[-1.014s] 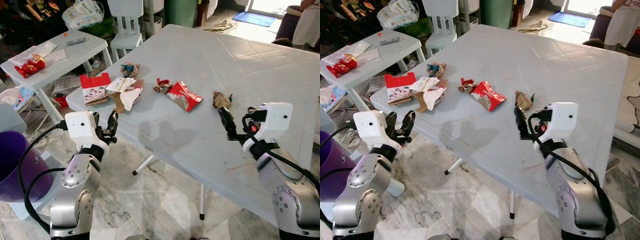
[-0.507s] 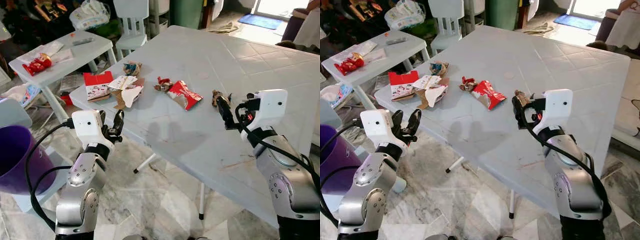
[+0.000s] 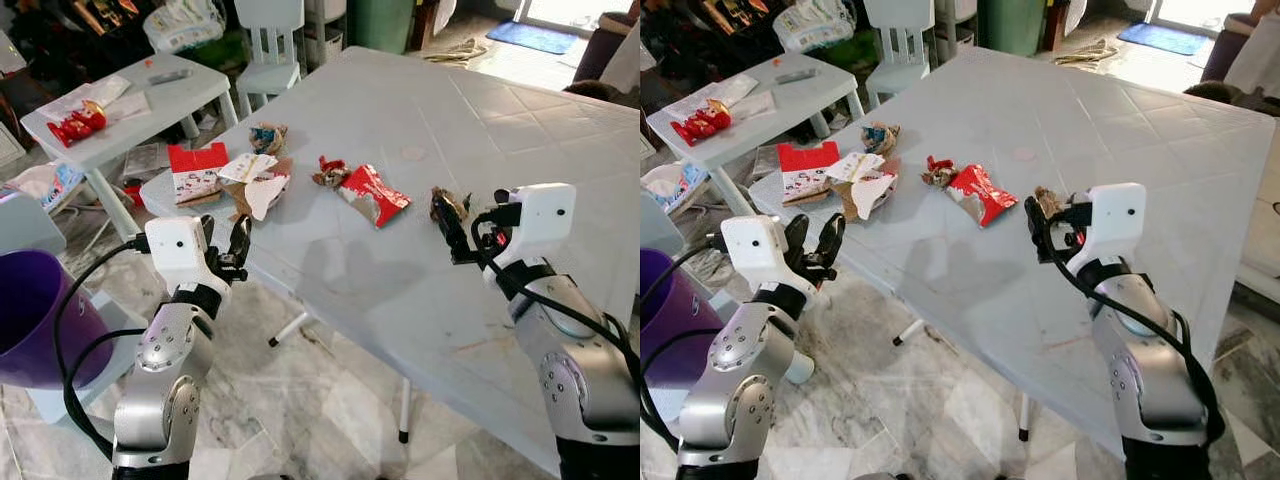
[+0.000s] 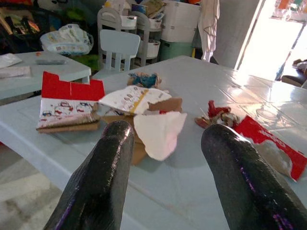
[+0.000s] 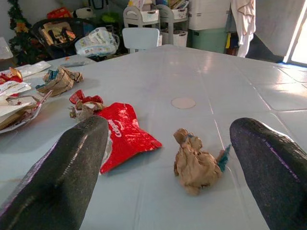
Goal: Picking trash to rubbish bin
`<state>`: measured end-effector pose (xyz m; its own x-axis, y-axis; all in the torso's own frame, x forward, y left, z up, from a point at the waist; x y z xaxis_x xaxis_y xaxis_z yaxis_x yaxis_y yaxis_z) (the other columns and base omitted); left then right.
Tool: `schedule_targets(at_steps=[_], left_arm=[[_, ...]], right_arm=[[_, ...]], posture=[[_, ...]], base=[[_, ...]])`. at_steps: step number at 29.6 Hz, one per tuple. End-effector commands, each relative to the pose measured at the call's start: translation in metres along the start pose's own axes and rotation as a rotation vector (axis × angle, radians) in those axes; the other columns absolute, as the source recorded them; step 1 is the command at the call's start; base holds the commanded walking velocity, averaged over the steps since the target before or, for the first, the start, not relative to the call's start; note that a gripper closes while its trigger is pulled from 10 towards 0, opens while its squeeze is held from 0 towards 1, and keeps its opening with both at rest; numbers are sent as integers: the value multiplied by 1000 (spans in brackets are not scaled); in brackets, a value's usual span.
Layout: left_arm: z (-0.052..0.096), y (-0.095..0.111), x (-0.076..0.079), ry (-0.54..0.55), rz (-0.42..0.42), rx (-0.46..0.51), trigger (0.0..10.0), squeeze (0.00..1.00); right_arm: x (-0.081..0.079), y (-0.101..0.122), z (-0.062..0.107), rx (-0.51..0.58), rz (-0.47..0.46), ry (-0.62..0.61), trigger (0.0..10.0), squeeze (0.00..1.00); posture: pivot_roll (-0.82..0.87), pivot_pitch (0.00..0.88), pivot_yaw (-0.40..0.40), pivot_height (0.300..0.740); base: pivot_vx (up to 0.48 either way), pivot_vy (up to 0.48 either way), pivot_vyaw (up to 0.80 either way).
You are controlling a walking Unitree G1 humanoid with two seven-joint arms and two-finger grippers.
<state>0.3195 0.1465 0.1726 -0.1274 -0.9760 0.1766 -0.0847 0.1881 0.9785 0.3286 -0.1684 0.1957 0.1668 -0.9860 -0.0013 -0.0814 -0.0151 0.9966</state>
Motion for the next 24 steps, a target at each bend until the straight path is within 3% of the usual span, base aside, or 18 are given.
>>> schedule_targets(at_steps=[1,24], left_arm=[[0,1,-1,1,-8,3,10000,0],[0,-3,-1,0,-15,-13,10000,0]], right_arm=[[-5,4,2,14,11,21,10000,0],[-10,-1,6,-1,24,33,10000,0]], posture=[[47,122,30,740],[45,122,30,740]], base=[[345,0,0],[339,0,0]])
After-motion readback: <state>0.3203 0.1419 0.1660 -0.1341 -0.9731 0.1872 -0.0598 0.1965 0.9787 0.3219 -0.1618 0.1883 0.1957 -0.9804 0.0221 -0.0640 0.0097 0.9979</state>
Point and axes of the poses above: a point about 5 cm out from each wrist's last joint towards the gripper, its own z axis pointing back from the gripper into the wrist, its own y axis along the axis of the wrist's last joint, x = y × z, the point moved 4 cm from there along -z, pointing out of the wrist towards the gripper
